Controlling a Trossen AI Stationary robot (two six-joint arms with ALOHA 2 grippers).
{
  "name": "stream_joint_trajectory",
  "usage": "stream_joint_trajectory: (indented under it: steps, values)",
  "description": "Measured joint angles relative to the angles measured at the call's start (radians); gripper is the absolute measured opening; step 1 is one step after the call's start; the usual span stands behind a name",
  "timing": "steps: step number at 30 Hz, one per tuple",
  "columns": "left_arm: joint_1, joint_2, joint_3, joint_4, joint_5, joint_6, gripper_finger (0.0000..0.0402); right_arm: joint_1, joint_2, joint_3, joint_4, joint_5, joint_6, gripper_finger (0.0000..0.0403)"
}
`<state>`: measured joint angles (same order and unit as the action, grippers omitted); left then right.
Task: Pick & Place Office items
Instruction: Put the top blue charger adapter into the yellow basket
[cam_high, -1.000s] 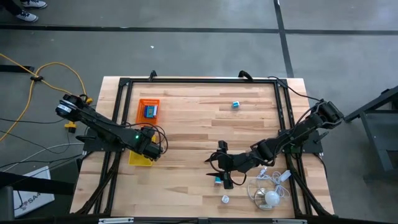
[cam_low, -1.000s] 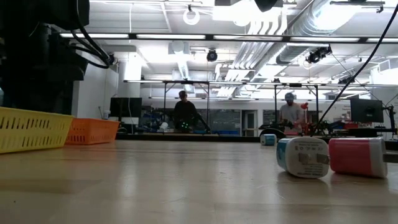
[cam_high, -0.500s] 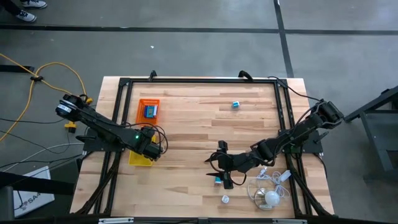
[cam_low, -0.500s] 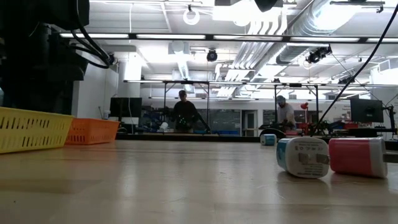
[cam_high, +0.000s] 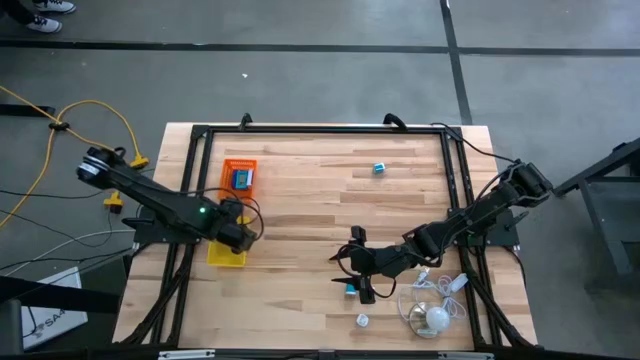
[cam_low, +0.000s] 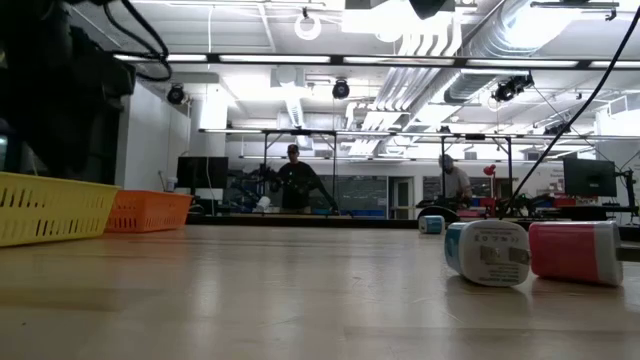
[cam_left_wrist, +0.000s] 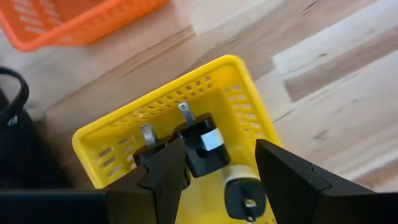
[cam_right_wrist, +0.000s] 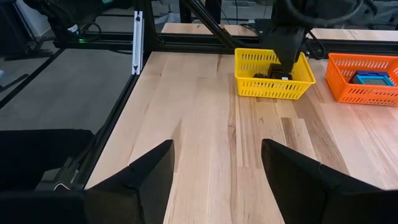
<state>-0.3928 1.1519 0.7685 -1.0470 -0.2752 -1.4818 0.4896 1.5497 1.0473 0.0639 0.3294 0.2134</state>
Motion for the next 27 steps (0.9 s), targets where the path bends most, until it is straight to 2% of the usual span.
stream_joint_trajectory:
  steps: [12,18,27]
  values:
    - [-0.128,-0.144,0.000,0.004,-0.181,0.068,0.0186,0.000,0.000,0.000,0.000,0.000,0.000,0.0229]
    - [-0.183,-0.149,0.000,0.157,-0.371,0.354,0.0186,0.000,0.000,0.000,0.000,0.000,0.000,0.0229]
    - [-0.184,-0.124,0.000,0.505,-0.444,0.883,0.0186,0.000,0.000,0.000,0.000,0.000,0.000,0.0229]
